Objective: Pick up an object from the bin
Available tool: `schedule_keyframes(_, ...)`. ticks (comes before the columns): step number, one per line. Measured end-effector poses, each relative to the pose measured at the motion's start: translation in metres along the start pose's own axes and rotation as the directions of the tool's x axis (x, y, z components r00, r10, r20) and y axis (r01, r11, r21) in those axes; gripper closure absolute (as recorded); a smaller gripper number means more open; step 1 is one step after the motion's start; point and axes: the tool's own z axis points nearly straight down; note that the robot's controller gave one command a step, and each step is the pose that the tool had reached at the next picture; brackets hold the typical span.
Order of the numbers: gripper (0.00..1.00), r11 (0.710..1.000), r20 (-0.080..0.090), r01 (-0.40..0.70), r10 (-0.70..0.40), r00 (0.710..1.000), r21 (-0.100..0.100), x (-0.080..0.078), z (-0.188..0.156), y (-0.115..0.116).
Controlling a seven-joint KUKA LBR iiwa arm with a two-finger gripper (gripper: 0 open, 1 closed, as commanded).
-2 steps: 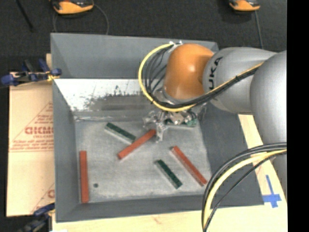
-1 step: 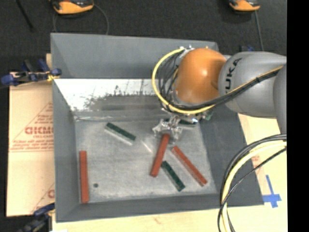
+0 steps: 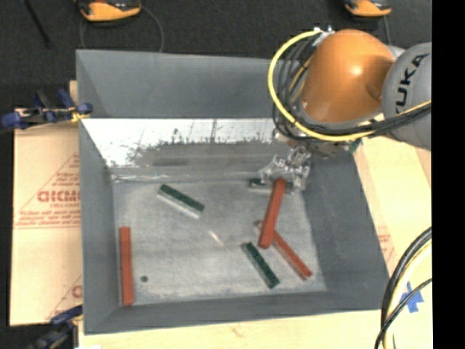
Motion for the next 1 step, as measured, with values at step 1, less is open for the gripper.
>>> schedule_keyframes(1,1.00,1.000,0.001,0.010,-0.010,1.000,0.002,0.0030,-0.0908,-0.0062)
